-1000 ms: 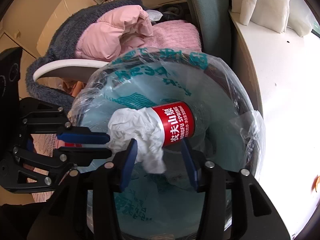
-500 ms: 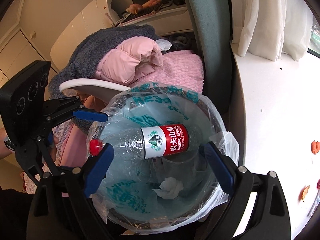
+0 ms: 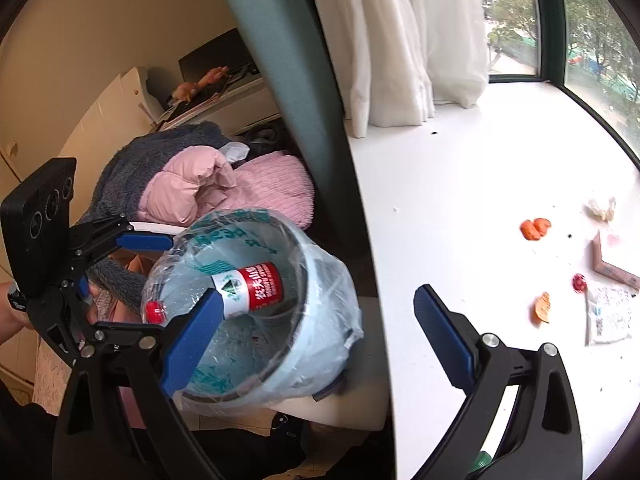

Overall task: Collect trash
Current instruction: 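Move both tools back to the sill toward the green-labelled bottle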

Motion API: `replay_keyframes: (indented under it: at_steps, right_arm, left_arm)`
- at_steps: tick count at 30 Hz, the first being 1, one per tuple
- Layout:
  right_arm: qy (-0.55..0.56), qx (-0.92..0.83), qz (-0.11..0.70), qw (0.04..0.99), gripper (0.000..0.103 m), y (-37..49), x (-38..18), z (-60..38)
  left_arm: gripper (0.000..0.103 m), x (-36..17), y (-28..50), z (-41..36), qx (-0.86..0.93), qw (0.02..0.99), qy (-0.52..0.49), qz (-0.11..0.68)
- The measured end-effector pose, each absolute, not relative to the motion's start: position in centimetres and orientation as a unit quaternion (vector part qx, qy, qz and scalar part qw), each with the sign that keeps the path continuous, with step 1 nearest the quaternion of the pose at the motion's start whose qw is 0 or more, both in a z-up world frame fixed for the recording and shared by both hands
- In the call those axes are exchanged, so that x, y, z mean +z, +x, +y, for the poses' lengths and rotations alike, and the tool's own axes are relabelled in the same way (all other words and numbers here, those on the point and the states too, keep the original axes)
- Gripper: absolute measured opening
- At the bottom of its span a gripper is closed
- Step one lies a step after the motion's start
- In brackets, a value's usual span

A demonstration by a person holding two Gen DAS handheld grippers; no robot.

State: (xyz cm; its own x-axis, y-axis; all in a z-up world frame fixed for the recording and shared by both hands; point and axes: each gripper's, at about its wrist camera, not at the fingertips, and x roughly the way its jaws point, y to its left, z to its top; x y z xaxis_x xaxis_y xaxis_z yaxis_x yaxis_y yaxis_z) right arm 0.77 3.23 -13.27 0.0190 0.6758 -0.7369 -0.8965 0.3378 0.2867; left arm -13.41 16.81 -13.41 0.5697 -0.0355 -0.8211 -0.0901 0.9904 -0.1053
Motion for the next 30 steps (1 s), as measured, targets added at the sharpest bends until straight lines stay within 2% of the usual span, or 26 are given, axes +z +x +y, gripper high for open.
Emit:
replay_keyframes:
  at_steps: [15, 30]
  right_arm:
    - [-0.124, 0.442, 0.454, 0.764, 0.093, 5.7, -14.8, -14.7]
    - [-0.302, 0.48, 0.461, 0.683, 0.093, 7.4, -20.5, -21.3]
  left_arm:
    - [0.097, -13.3, -2.8, 4.2, -0.181, 0.866, 0.055, 0.463]
    - [0.097, -18.7, 4.9, -8.5, -0.324, 0.787, 0.206, 0.482]
